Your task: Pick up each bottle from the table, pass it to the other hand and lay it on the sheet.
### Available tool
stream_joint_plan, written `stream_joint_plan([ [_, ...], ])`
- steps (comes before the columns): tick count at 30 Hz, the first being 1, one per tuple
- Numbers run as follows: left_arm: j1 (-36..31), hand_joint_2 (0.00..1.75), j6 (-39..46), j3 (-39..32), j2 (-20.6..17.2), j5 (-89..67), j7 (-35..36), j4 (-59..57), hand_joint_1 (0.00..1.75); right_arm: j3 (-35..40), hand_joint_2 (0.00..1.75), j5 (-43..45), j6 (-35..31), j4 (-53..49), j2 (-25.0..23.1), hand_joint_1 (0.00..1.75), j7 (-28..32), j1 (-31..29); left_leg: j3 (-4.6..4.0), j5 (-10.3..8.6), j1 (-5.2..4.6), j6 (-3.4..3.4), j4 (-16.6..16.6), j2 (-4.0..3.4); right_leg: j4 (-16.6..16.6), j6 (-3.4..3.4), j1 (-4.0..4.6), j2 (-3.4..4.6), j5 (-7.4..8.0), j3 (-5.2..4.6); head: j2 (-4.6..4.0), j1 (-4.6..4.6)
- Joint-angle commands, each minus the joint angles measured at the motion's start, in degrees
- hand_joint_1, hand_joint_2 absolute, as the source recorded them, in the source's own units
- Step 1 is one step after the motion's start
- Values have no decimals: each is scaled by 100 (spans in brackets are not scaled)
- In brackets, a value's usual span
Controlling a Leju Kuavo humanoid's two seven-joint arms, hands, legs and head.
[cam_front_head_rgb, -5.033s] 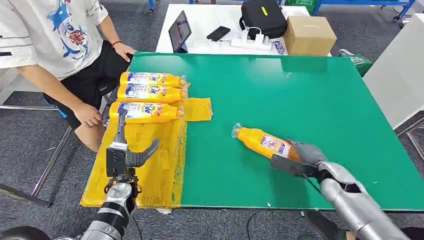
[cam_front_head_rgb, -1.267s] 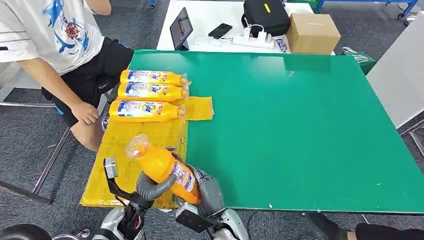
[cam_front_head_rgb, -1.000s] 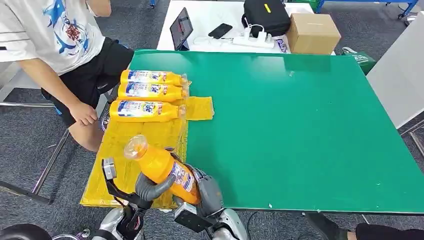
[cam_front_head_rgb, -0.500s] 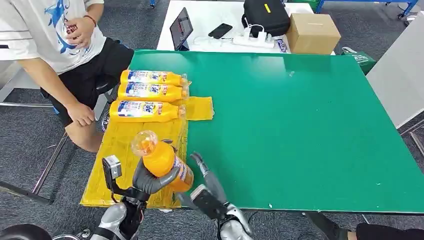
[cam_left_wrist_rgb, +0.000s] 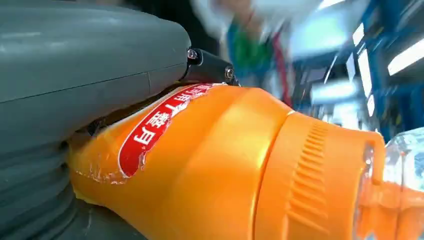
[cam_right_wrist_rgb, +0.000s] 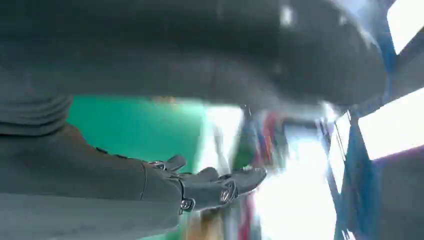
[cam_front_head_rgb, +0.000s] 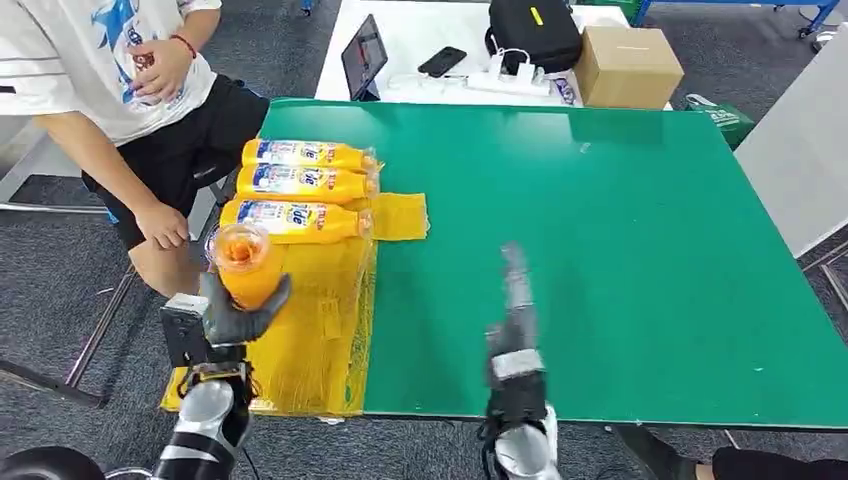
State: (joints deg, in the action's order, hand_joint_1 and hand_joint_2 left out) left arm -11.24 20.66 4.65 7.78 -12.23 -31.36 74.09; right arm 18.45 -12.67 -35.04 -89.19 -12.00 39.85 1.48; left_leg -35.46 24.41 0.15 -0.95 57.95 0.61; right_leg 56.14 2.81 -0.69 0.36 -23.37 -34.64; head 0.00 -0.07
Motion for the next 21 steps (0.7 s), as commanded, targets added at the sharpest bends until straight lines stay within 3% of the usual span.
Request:
stream_joint_plan([
  [1, -723, 175, 893, -289, -344, -2422, 186, -669, 175, -959, 175, 412, -496, -1283, -223, 0, 15, 98, 17, 8, 4, 4, 4, 1, 2, -9, 6, -10, -8, 20, 0, 0],
  [7, -998, 175, 1110, 454, -990, -4997, 937, -1972, 175, -697, 175, 293, -448, -591, -10, 0, 15, -116, 40, 5, 4, 8, -10, -6, -10, -13, 6, -8, -5, 40, 0, 2],
  [12, -1179, 175, 836, 925, -1319, -5612, 966, -3058, 175, -297, 175, -93, -8, 239, 95, 0, -37, -279, 39, 3, 5, 7, -15, -23, -15, -10, 6, 9, 2, 34, 0, 0],
  [21, -1018, 175, 296, 977, -1318, -5224, 778, -3092, 175, -229, 175, -125, 368, 499, -9, 0, -87, -302, 38, 11, 11, 6, -5, -18, -9, -11, 13, 4, -6, 37, 0, 2],
])
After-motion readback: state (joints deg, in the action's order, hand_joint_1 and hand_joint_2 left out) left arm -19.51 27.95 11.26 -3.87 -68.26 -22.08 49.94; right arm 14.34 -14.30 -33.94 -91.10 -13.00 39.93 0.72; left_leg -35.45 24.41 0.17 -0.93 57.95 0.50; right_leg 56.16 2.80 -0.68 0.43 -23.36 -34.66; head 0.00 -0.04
